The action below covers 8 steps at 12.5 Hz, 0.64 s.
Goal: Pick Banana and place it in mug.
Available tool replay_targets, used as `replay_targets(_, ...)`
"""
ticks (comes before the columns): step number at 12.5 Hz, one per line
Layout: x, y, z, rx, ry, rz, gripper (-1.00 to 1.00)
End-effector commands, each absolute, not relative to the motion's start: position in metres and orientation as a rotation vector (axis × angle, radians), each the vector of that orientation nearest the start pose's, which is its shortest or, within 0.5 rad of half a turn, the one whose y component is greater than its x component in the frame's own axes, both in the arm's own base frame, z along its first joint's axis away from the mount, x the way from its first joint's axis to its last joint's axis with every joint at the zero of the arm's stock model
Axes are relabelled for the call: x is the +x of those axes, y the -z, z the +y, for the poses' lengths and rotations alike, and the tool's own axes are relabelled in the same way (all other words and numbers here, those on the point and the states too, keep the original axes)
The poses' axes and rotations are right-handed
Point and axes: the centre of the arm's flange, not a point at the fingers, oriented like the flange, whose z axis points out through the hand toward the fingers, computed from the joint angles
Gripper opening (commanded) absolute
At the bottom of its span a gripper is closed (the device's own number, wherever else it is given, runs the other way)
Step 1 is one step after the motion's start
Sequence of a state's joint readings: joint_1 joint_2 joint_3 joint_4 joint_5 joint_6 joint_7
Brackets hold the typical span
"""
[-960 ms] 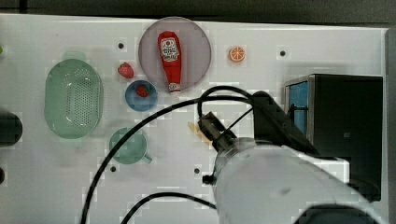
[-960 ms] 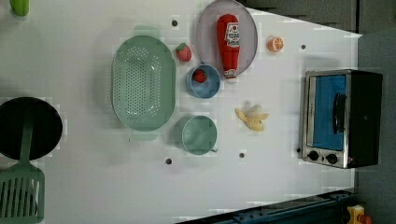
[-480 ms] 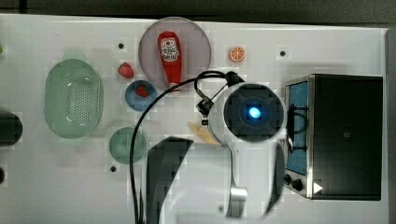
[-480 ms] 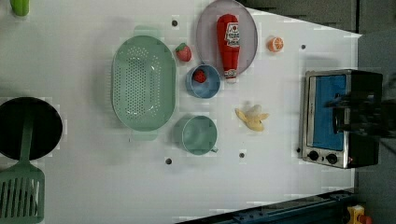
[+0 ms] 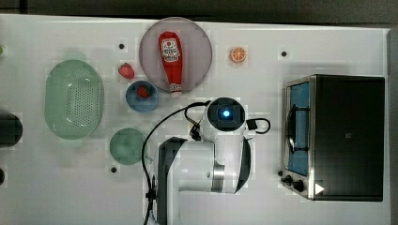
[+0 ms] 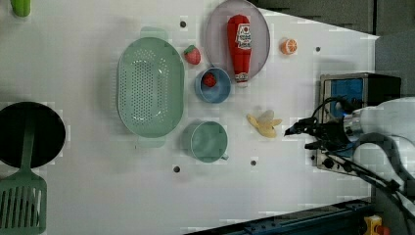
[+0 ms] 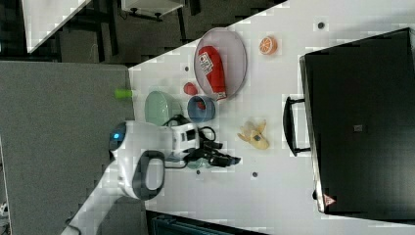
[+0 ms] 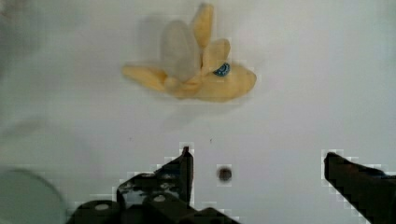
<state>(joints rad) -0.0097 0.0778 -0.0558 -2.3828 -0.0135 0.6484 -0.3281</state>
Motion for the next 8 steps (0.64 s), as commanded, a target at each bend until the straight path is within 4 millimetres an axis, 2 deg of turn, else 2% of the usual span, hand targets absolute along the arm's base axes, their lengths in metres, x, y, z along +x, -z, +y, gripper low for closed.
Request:
replay_targets(1,0.493,-0.259,-0.020,-3.111,-0.224,0.594,1.00)
replay_targets(4,0.496,-0.216,-0.018,-3.114,-0.174,0.586,1.00)
replay_targets(8,0.493,-0.171,-0.012,-3.114,-0.108,0.565,1.00)
